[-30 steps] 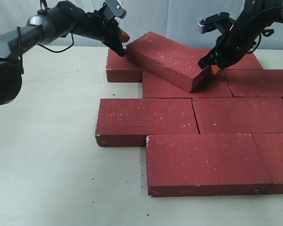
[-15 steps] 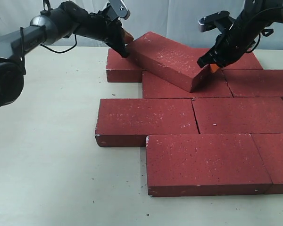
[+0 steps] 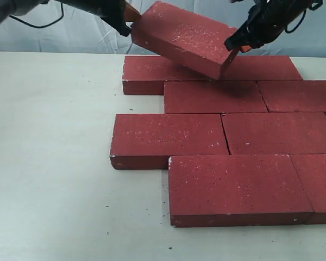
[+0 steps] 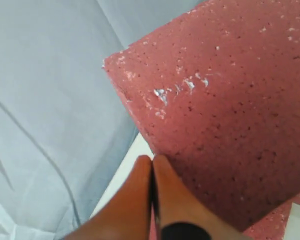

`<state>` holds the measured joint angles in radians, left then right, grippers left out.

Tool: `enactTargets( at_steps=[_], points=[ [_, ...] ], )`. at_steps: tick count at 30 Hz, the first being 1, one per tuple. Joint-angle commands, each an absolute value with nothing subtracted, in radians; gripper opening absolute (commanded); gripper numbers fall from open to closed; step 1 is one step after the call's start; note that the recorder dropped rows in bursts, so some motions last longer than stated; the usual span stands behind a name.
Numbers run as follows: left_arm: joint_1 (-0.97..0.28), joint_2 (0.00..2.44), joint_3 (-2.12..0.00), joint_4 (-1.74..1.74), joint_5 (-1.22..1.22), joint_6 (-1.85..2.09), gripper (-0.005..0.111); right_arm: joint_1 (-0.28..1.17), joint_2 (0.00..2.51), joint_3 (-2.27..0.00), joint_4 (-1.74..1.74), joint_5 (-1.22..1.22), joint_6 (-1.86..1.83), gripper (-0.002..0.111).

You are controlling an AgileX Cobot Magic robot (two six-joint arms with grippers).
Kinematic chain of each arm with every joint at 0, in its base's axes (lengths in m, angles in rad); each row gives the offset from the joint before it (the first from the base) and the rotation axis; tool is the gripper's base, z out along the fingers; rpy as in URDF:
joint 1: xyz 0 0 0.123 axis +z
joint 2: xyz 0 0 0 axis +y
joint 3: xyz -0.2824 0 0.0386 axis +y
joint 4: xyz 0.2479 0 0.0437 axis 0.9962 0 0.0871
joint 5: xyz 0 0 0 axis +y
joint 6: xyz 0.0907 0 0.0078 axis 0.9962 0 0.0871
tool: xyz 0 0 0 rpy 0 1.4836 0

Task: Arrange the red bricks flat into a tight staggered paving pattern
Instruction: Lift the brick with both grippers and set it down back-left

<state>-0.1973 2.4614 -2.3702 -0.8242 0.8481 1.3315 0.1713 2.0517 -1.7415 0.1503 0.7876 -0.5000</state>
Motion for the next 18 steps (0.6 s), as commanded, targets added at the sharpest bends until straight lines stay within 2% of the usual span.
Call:
enactTargets(
  at_steps=[1,6,13,18],
  points=[
    [-0.166,2.399,-2.373,-0.785,1.000,1.199,0.000,0.239,2.034,-1.790,0.170,0.769,-0.495,-0.001],
    [-0.153,2.385,-2.373,-0.631,1.087,1.072,0.000,0.308,2.036,-1.864,0.197,0.787,-0.493,-0.001],
    [-0.130,2.361,-2.373,-0.614,1.221,0.982,0.000,0.374,2.036,-1.901,0.209,0.784,-0.493,-0.001],
    [-0.130,2.311,-2.357,-0.522,1.221,0.870,0.000,0.392,2.056,-1.901,0.211,0.775,-0.493,-0.001]
  ],
)
